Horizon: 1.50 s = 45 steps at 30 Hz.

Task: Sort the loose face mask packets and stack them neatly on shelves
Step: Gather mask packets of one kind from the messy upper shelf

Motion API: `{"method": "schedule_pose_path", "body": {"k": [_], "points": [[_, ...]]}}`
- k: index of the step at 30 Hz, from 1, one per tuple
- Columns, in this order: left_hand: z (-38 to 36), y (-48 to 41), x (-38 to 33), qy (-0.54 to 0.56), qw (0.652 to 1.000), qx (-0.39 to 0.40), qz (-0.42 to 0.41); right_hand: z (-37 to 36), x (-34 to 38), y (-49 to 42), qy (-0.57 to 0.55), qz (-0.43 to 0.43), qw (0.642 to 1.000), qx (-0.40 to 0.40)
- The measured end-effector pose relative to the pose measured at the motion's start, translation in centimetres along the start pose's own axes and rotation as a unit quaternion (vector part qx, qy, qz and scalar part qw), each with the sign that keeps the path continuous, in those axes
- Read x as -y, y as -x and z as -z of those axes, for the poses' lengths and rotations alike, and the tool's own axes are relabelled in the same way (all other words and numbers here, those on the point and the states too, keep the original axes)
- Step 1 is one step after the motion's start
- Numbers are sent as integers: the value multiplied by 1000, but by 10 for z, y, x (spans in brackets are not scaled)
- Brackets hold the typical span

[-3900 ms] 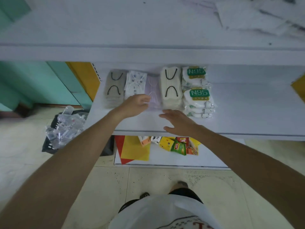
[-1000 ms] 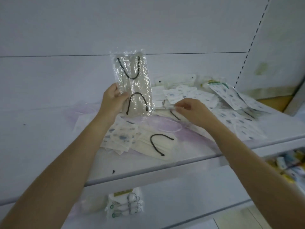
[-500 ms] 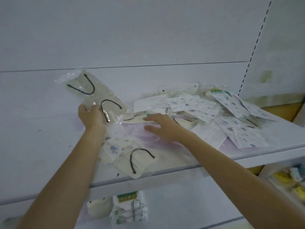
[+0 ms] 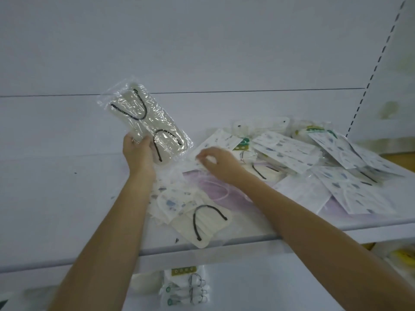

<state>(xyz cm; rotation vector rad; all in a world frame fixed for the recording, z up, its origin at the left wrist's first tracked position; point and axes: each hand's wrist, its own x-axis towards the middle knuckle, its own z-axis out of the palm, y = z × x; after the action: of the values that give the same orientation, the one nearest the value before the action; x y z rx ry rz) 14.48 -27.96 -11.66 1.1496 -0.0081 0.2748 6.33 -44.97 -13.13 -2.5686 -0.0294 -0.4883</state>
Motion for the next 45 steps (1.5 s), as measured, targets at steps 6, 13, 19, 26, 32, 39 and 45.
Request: {"method": "schedule_pose_path", "body": {"k": [6, 13, 19, 26, 32, 39, 45], "points": [[-11, 3, 3, -33, 999, 40, -13, 15, -49, -10, 190, -348, 917, 44], [-20, 6, 7, -49, 989, 132, -36, 22, -24, -3, -155, -84, 978, 116], [-23, 5, 9, -60, 989, 134, -32, 36, -63, -3, 142, -340, 929, -33], [-28, 10, 12, -64, 983, 167, -46, 6, -26, -14, 105, -193, 965, 141], [-23, 8, 11, -58, 987, 149, -27, 46, -19, 13, -192, -108, 975, 44], [-39, 23, 17, -106, 971, 204, -57, 104, -112, 77, 212, -447, 866, 74], [-56, 39, 10, -182, 945, 264, -66, 67, -70, 65, 23, -201, 975, 95]]}}
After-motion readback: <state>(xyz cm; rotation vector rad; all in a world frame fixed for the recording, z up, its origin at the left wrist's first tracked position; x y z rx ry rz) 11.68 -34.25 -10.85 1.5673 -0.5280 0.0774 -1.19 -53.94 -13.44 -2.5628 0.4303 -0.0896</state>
